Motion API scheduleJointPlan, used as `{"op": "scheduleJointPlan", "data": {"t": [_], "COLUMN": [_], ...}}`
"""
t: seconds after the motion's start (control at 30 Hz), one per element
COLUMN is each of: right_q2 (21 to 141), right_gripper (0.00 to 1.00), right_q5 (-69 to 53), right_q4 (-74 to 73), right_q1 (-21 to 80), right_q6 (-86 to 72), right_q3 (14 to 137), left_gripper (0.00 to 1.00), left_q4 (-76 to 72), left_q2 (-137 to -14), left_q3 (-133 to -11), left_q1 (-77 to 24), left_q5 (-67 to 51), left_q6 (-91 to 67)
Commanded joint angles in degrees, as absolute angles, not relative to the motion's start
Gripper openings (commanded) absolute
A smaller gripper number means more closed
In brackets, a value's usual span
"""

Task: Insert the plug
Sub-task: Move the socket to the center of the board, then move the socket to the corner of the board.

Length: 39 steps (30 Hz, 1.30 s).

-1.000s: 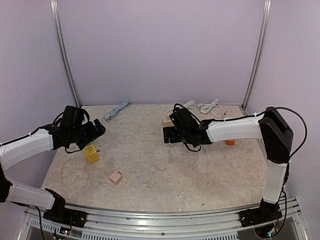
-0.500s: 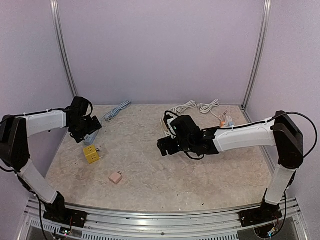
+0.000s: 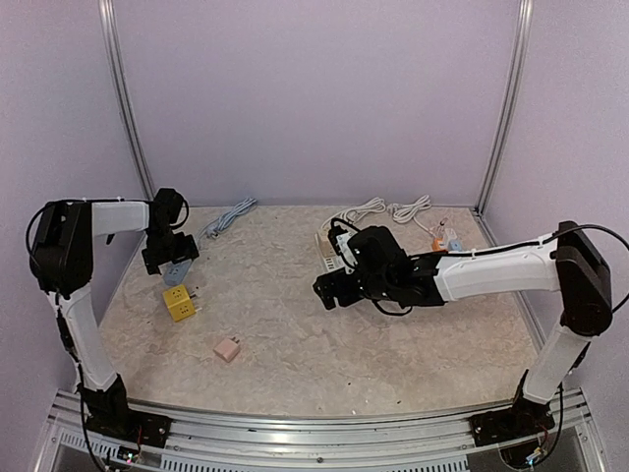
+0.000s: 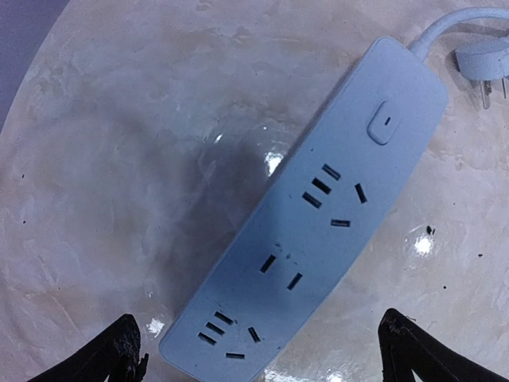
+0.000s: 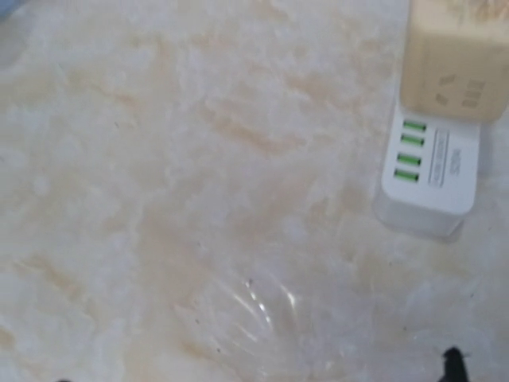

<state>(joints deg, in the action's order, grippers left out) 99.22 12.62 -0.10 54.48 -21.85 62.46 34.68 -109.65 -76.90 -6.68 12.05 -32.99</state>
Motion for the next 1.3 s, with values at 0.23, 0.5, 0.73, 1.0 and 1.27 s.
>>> {"op": "scheduleJointPlan", "data": {"t": [0.23, 0.5, 0.73, 1.0, 1.27], "right_q2": [94.9, 92.5, 91.3, 89.8, 90.4], "right_gripper": [0.96, 0.96, 0.96, 0.96, 0.96], "right_q5": [11.6, 12.2, 11.9, 12.6, 12.5], "right_q4": [1.2, 0.4, 0.7, -0.9, -2.7], "right_q1": [54.6, 54.6, 54.6, 54.6, 54.6], "right_q6": [-21.9, -21.1, -21.8, -21.6, -21.1], "right_q3": [59.9, 60.4, 59.3, 60.4, 63.1], "left_gripper": [0.99, 0.82, 0.66, 0.43, 0.41], "left_q4": [40.3, 39.4, 39.6, 38.7, 38.3], "left_q2": [-116.0, -117.4, -117.3, -116.9, -116.3], "left_q3": [-83.0, -82.2, -81.0, -79.8, -79.5], "left_q1": [-5.1, -5.0, -8.2, -13.8, -23.5], "left_q5": [4.5, 0.4, 0.5, 0.4, -0.2], "left_q6": [-22.3, -22.6, -23.6, -25.7, -29.8]}}
